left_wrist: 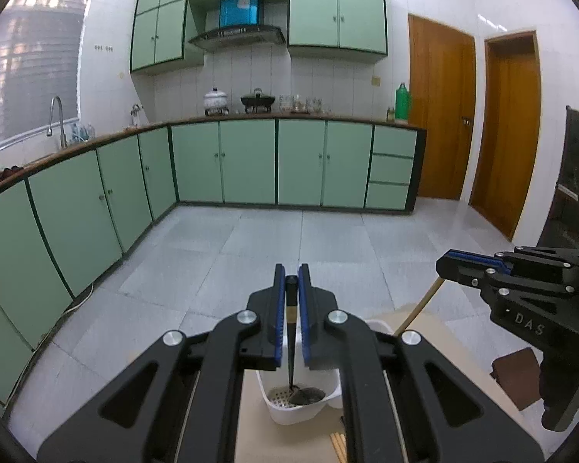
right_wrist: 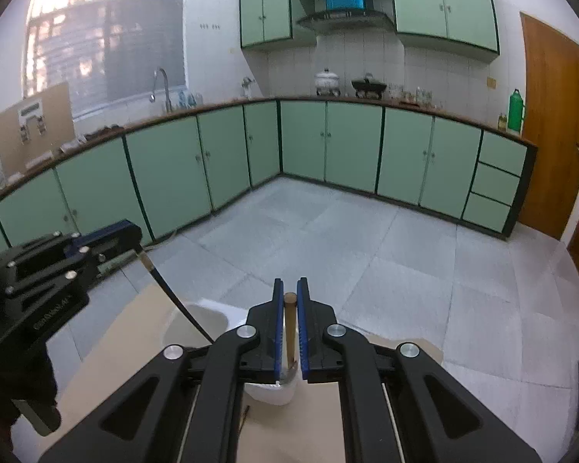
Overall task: Organize utensils
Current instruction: 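Lower both chopsticks into the white holder and open both grippers, then move the right gripper back to the chopstick bundle and grasp a black chopstick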
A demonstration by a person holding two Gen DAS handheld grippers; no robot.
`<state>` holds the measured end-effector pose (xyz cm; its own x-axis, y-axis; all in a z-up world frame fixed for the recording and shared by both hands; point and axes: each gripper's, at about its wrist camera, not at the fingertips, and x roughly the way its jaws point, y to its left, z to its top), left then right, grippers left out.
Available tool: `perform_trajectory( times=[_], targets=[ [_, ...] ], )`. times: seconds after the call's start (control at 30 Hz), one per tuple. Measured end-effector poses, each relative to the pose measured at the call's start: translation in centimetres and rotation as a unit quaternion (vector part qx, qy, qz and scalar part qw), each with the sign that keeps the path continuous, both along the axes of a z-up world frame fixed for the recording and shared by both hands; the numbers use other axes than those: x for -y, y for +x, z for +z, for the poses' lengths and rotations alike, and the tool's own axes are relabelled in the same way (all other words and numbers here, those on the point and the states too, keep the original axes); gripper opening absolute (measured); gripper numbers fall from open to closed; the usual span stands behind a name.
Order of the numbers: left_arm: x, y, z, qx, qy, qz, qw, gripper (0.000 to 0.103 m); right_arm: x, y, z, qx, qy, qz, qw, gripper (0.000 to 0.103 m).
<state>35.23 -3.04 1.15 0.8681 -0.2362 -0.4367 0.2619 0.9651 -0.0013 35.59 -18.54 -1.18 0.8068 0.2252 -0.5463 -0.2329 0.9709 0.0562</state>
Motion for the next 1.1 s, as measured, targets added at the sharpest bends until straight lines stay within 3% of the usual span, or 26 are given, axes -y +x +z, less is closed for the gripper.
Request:
perform_trajectory(
  times=[0.07,0.13,0.3,0.43,0.5,0.67,0.8,1.0,1.1],
  targets=[
    [-0.2,0.3,-0.4,-0.005,0.004,0.002,1.0000,0.009,0.1,0.3,-0.4,-0.006,0.003,-0.003,1.000,0.008],
    [-0.6,0.0,-0.3,-0.008,-0.002,0.006,0.9999,0.017,0.4,0.3,-0.5,-0.013,0.012,-0.006,1.000,0.009],
    [-2.1,-2.1,1.3,0.017,-0.019,0.016,0.9995,0.042,2.9,-1.7,0.7,0.011,0.032,-0.033,0.999,0.038],
    [-3.5,-6.0,2.3,0.035,-0.034,0.024,0.9985,0.054,4.7,-4.5,1.5,0.028,0.036,-0.053,0.998,0.057],
    [-3.6,-7.9,2.1,0.040,-0.028,0.028,0.9984,0.062,5.2,-6.2,1.4,0.034,0.039,-0.057,0.997,0.072],
    [-3.7,-13.6,-0.8,0.029,-0.021,0.033,0.9988,0.076,5.0,-11.7,-0.4,0.042,0.027,-0.058,0.997,0.095],
    [-3.8,-17.1,-4.6,0.003,-0.013,0.043,0.9990,0.086,4.2,-15.7,-3.3,0.034,0.016,-0.062,0.997,0.097],
    [-4.3,-20.7,-11.2,-0.052,0.013,0.056,0.9970,0.088,2.5,-19.7,-8.6,-0.006,0.015,-0.062,0.998,0.097],
    [-5.1,-21.4,-13.5,-0.082,0.005,0.063,0.9946,0.088,2.2,-21.0,-11.5,-0.034,0.027,-0.067,0.997,0.097]
  ],
)
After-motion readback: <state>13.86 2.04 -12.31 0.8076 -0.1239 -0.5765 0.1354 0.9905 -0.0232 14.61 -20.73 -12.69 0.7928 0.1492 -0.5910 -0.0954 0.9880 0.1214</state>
